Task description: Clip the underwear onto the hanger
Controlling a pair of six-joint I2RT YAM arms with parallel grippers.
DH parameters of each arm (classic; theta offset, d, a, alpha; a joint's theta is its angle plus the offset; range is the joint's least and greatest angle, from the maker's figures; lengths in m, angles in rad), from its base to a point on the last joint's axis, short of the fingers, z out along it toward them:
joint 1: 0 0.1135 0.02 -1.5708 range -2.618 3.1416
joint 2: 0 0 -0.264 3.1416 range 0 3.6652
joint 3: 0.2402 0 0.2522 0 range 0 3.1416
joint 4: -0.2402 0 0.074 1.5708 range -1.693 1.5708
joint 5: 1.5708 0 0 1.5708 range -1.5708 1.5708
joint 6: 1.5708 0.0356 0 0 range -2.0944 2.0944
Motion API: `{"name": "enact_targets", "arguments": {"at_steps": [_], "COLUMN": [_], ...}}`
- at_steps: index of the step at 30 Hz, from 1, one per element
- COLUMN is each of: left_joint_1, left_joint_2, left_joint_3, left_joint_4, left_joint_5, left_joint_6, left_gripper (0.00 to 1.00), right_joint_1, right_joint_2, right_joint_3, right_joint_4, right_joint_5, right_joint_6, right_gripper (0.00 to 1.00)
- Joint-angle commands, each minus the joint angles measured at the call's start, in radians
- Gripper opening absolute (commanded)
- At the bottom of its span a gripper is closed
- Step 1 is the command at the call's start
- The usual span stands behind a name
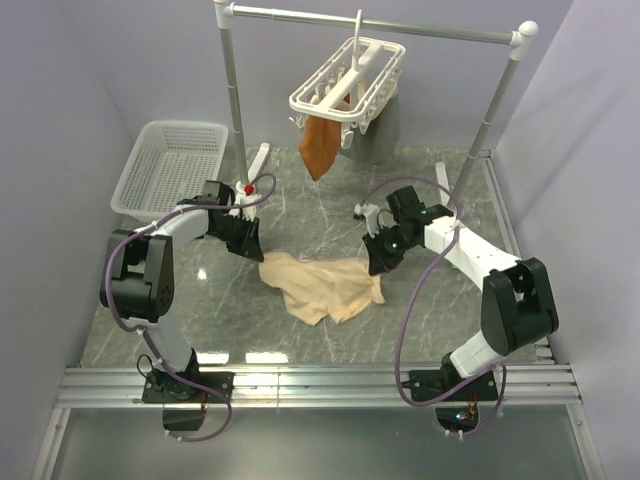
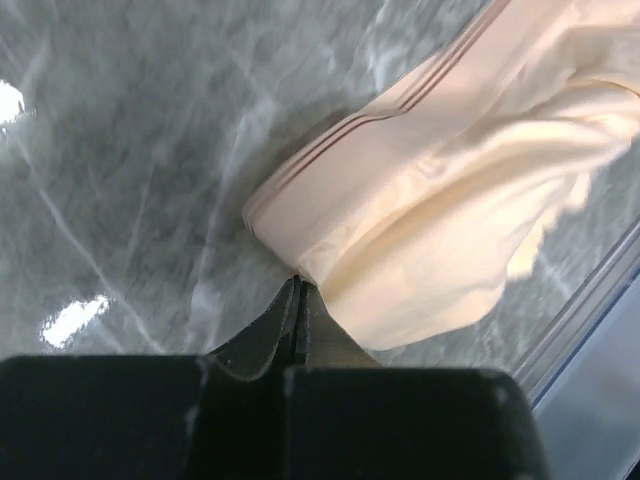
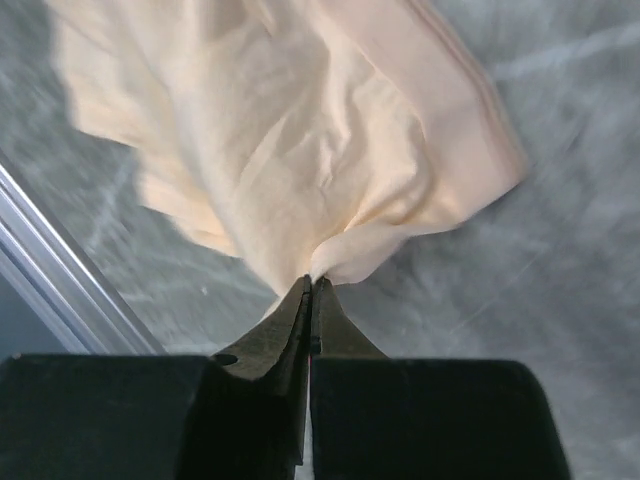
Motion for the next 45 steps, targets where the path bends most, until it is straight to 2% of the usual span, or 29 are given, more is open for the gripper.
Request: {"name": "enact_targets", "arguments": {"at_steps": [1,8,11,12,14,20,26,34,37,39,40,41,42,44,45], "left_joint_1": [0.0,-0.017,-0.043,-0.049,-0.066,-0.08,-0.08,-0.08,-0.08,-0.08,-0.08,-0.08,-0.08,-0.08,-0.08], "left_joint_2": [-0.022,0.015,0.012,0.005,-0.003,-0.021,-0.026,-0.015,-0.015,-0.017,-0.017,-0.025,-0.031,-0.069,-0.086], "left_joint_3": [-0.008,0.018,0.013,0.012,0.007,-0.015,-0.019,-0.021,-0.022,-0.022,-0.022,-0.019,-0.012,-0.007,-0.004], "left_joint_4": [-0.004,-0.045,-0.051,-0.048,-0.047,-0.028,-0.001,0.024,0.027,0.03,0.035,0.045,0.055,0.091,0.102], "left_joint_5": [-0.053,-0.073,-0.092,-0.096,-0.102,-0.109,-0.123,-0.106,-0.106,-0.106,-0.106,-0.108,-0.106,-0.088,-0.059], "left_joint_6": [0.068,0.122,0.154,0.162,0.16,0.143,0.111,0.068,0.059,0.054,0.048,0.042,0.018,-0.007,-0.019], "left_gripper": [0.0,0.0,0.0,0.0,0.0,0.0,0.0,0.0,0.0,0.0,0.0,0.0,0.0,0.0,0.0], "right_joint_1": [-0.002,-0.004,-0.022,-0.041,-0.051,-0.056,-0.055,-0.055,-0.056,-0.055,-0.059,-0.058,-0.062,-0.076,-0.085], "right_joint_2": [0.009,0.101,0.121,0.126,0.139,0.159,0.267,0.351,0.365,0.377,0.377,0.373,0.342,0.29,0.232], "right_joint_3": [-0.05,0.005,0.048,0.074,0.109,0.125,0.16,0.16,0.145,0.138,0.137,0.131,0.123,0.093,0.083], "right_joint_4": [-0.036,-0.108,-0.107,-0.095,-0.07,0.048,0.083,0.18,0.202,0.2,0.2,0.211,0.223,0.269,0.278], "right_joint_5": [0.078,0.045,0.031,0.009,-0.003,0.073,0.17,0.227,0.233,0.207,0.19,0.172,0.129,0.101,0.081], "right_joint_6": [-0.056,-0.095,-0.067,-0.032,0.019,0.152,0.258,0.309,0.31,0.303,0.301,0.297,0.295,0.294,0.29], "right_gripper": [0.0,0.0,0.2,0.32,0.4,0.45,0.49,0.52,0.52,0.44,0.38,0.21,0.13,0.0,0.0]}}
